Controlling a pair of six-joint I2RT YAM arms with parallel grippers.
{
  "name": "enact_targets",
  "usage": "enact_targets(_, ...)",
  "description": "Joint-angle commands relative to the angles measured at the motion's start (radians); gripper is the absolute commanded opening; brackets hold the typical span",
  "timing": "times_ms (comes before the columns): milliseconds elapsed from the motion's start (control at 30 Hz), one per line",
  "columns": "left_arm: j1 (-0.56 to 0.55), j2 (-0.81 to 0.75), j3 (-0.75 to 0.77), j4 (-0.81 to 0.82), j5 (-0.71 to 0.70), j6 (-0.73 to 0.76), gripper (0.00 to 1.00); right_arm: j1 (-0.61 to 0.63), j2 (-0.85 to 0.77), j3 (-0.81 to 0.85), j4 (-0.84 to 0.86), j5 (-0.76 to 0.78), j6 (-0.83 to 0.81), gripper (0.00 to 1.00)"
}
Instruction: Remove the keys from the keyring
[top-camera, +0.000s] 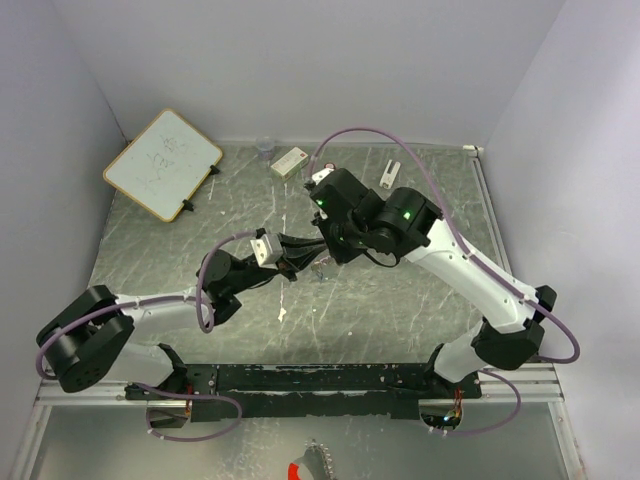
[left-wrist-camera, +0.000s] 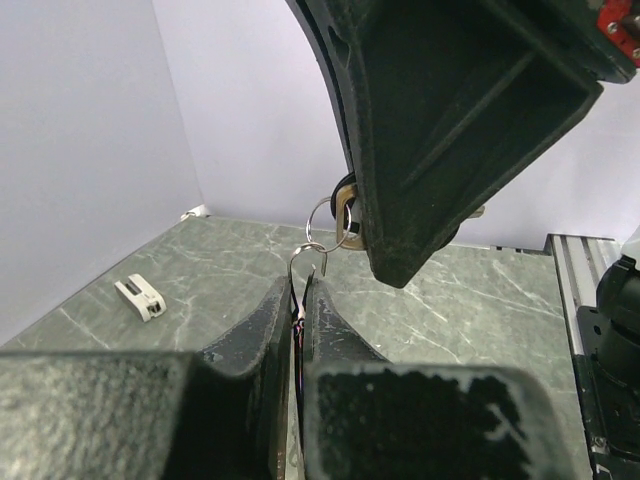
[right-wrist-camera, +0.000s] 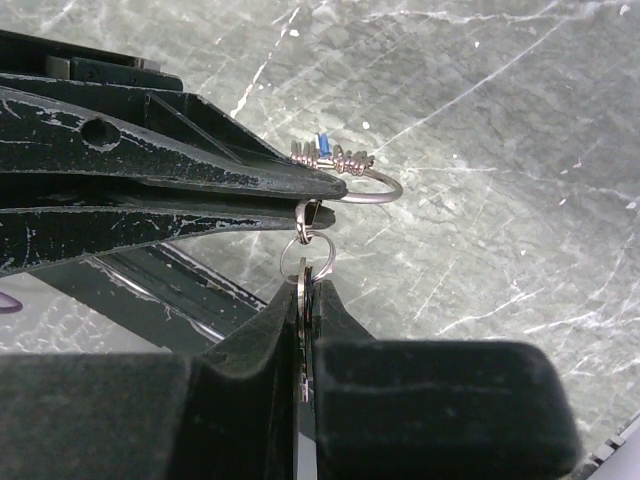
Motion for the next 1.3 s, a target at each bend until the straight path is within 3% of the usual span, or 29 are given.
enact_targets(0,-0.005,-0.032,0.026,-0.047,-0.056,0.046,0.07,0.005,-0.071,-0.024,0.06,0.023,0.009,0.0)
enact_targets(933,-0.004,-0.174,-0.005,-0.045,-0.067,0.059,0.07,0.006,-0.113,-0.221,0.275,-0.001,0.001,0.0)
enact_targets(1067,-0.004,-0.196,-0.016,-0.07,-0.083,0.07,0.07,0.004,-0.1,-0.225,0.303,0.052,-0.009,0.0)
enact_targets(1267,-0.005,-0.233,-0.056,-0.147,-0.172,0.113,0.07,0.004,-0.144,-0.317,0.402,0.255,0.0,0.0)
